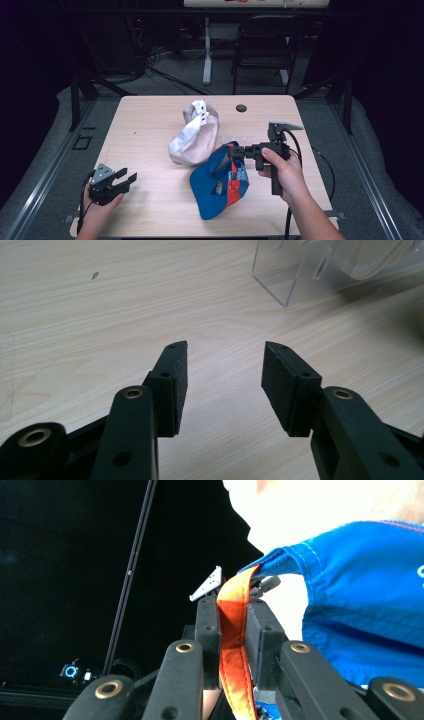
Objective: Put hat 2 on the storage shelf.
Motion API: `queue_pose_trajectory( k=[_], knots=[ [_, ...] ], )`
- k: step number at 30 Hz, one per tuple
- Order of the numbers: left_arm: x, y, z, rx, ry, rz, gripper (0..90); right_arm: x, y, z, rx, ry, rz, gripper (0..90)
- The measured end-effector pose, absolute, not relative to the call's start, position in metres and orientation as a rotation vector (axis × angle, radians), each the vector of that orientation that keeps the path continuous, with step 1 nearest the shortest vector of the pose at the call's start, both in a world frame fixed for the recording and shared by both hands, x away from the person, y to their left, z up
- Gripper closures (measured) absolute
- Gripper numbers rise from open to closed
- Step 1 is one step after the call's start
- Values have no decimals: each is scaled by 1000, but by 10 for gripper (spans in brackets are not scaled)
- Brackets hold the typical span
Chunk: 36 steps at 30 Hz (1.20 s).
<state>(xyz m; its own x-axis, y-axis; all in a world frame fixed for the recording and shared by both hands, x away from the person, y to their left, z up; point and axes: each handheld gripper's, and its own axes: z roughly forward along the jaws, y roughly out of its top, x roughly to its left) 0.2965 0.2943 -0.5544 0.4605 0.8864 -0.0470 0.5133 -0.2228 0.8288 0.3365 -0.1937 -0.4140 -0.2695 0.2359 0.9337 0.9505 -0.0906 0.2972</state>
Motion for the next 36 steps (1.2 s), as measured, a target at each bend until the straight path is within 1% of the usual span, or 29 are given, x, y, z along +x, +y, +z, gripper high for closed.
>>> queue_pose_trajectory(
  k=[9,18,36],
  knots=[
    [296,295,-553,1884,1176,569,538,336,-207,-391,-1355,-1536,-1445,783],
    [297,295,-555,1880,1177,573,536,346,-225,-369,-1432,-1501,-1479,783],
    [296,296,-554,1894,1180,568,533,364,-234,-326,-1505,-1530,-1527,783]
  ],
)
